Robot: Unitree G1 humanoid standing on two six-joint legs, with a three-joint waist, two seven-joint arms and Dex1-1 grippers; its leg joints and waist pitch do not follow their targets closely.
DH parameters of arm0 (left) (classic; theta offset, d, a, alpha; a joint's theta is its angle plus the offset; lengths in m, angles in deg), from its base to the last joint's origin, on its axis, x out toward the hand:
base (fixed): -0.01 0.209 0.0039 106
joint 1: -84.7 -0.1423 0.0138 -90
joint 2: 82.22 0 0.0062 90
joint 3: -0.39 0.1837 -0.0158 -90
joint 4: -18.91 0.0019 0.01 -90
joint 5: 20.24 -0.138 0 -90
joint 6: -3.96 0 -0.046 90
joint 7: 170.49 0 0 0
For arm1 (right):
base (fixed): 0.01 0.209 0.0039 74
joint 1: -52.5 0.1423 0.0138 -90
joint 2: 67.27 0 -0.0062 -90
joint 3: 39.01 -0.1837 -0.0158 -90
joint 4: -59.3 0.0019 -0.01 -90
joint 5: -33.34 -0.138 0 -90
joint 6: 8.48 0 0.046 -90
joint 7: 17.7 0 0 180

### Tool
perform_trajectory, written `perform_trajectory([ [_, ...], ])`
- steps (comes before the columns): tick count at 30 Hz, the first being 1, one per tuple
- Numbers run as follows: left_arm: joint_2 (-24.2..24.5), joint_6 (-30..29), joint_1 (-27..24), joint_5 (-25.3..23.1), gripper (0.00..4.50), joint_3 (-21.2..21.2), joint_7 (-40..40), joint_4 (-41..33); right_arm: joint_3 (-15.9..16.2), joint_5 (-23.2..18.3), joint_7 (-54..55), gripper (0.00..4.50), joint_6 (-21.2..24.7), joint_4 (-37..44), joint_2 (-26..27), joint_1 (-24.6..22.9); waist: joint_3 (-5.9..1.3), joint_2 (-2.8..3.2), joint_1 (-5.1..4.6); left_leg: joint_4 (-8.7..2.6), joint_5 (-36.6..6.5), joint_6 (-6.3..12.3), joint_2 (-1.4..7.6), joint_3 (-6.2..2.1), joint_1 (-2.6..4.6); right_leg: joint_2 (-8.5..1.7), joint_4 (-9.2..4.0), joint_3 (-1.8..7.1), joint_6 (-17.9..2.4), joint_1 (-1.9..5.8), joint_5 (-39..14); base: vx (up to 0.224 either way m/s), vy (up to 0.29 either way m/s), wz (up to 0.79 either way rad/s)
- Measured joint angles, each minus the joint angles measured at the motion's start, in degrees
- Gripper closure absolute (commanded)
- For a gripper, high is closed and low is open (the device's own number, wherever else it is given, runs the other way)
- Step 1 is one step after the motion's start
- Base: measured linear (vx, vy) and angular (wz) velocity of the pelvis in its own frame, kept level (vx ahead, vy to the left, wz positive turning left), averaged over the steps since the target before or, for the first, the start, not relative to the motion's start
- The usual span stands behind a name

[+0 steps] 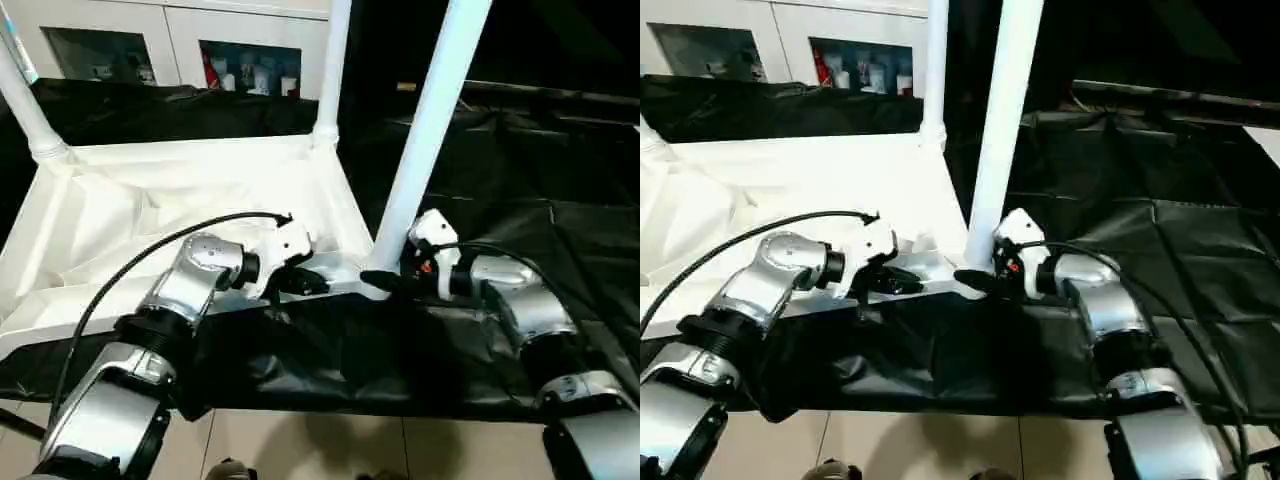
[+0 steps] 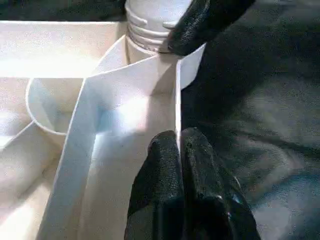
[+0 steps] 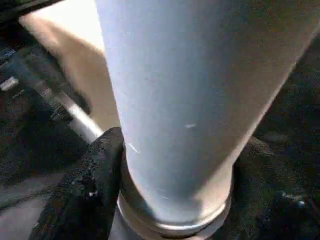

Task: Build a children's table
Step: Rotate leg to tighten

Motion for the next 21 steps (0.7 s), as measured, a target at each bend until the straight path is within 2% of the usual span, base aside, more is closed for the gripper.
perform_trajectory([
  [4, -4.5, -1.17, 2.51, -1.61, 4.5, -0.52, 9.15, 5.06, -3.47, 0.29, 14.86, 1.78, 3.02, -1.89, 4.67, 0.95, -0.01, -0.02, -0.15, -0.01, -0.01, -0.01, -0.09, -0.03, 0.4, -0.05, -0.1, 0.07, 0.31, 0.33, -0.18, -0.013, 0.002, -0.01],
  [9, -10.51, -4.63, 5.23, -2.37, 4.5, -1.28, 19.09, 8.83, -8.88, -0.29, 33.4, 1.78, 3.82, -7.71, 10.74, 4.88, -0.02, 0.06, -0.69, -0.05, -0.01, 0.0, -0.16, -0.19, 0.41, -0.06, -0.69, -0.06, 0.34, 0.28, -0.2, -0.02, 0.004, -0.01],
  [11, -12.16, -5.17, 5.6, -2.63, 4.5, -1.4, 21.56, 9.56, -9.39, 0.01, 38.17, 1.78, 3.74, -9.5, 11.73, 6.51, -0.05, 0.23, -1.03, -0.14, -0.02, 0.01, -0.2, -0.23, 0.4, -0.05, -1.21, -0.12, 0.34, 0.33, -0.2, 0.0, 0.0, 0.0],
  [16, -12.81, -3.9, 6.06, -2.67, 4.5, -1.48, 22.34, 11.12, -9.23, 1.9, 39.36, 1.78, 2.15, -10.69, 11.84, 6.86, -0.12, 0.46, -1.23, -0.19, -0.02, 0.04, -0.28, -0.25, 0.33, -0.06, -1.86, -0.08, 0.32, 0.92, -0.18, 0.0, 0.0, 0.0],
  [17, -12.81, -3.69, 6.12, -2.67, 4.5, -1.48, 22.34, 11.28, -9.23, 2.01, 39.34, 1.22, 1.36, -11.14, 11.84, 6.88, -0.13, 0.45, -1.26, -0.22, -0.02, 0.04, -0.31, -0.22, 0.32, -0.07, -1.91, -0.03, 0.31, 0.92, -0.18, 0.0, 0.0, 0.0],
  [21, -11.47, -2.14, 6.13, -2.76, 4.5, -1.39, 20.86, 11.5, -7.48, 2.96, 35.57, 1.02, -1.45, -12.45, 10.89, 6.89, -0.08, 0.3, -1.48, -0.29, -0.02, 0.05, -0.31, -0.23, 0.32, -0.07, -1.9, -0.07, 0.28, 0.83, -0.11, 0.0, 0.0, 0.0],
])
